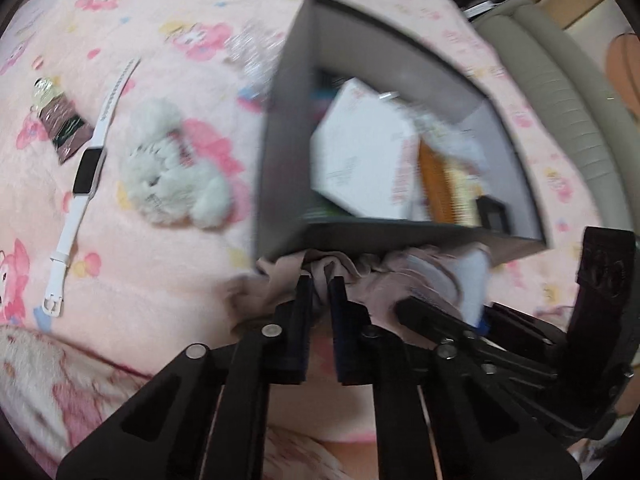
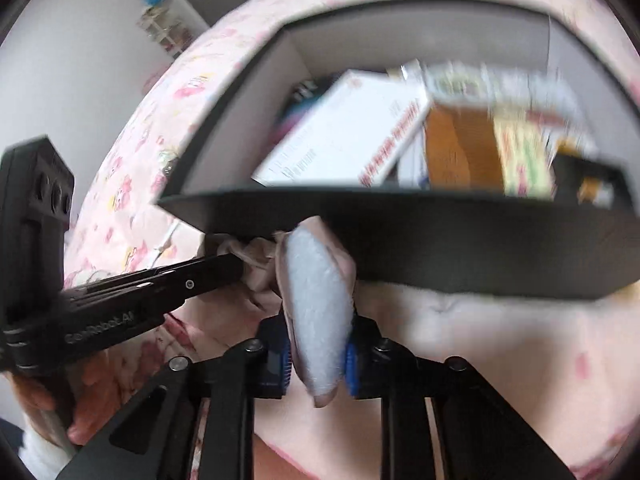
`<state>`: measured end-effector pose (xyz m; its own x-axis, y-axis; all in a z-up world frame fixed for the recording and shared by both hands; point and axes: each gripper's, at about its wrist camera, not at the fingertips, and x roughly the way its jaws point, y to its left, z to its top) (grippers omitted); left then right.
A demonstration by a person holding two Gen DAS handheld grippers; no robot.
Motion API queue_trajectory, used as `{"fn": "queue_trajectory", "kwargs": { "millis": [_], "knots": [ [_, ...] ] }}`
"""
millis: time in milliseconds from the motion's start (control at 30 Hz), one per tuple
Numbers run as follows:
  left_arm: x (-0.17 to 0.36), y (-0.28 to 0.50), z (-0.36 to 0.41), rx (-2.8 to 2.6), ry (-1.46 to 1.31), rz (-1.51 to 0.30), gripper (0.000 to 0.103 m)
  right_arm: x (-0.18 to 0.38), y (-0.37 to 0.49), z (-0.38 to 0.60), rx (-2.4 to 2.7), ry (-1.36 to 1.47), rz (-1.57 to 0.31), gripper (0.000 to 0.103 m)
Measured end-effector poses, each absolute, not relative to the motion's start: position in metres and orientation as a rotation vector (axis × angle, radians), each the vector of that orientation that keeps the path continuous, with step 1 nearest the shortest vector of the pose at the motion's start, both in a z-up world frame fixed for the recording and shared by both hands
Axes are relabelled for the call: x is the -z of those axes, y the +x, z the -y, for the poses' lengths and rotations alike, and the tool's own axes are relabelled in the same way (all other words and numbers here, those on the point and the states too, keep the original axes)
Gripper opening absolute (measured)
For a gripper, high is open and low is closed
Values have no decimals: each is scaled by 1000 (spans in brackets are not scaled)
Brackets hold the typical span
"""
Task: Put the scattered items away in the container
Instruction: 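Carry the beige mask with the left gripper over the black box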
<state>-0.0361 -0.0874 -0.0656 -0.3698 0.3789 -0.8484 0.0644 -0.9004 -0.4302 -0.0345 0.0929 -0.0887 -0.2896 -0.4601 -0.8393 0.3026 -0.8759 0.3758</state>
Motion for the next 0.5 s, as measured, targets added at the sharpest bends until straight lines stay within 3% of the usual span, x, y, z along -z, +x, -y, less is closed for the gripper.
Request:
{"fn": "queue_trajectory", "kwargs": {
  "millis": [233, 400, 467, 500],
  "knots": [
    [-18, -50, 66, -2440, -1394, 464, 6, 15, -39, -98, 2237, 1300, 204, 15],
    [-5, -54, 63, -2435, -1519, 380, 7, 5, -48, -113, 2279, 1309, 176, 15],
    [19, -50, 66, -2368, -1603, 430, 16, 17, -49, -119, 2255, 1334, 221, 15],
    [30, -47, 67, -2346, -1642, 439, 28, 25, -52, -121, 2244, 1344, 244, 15]
  ]
}}
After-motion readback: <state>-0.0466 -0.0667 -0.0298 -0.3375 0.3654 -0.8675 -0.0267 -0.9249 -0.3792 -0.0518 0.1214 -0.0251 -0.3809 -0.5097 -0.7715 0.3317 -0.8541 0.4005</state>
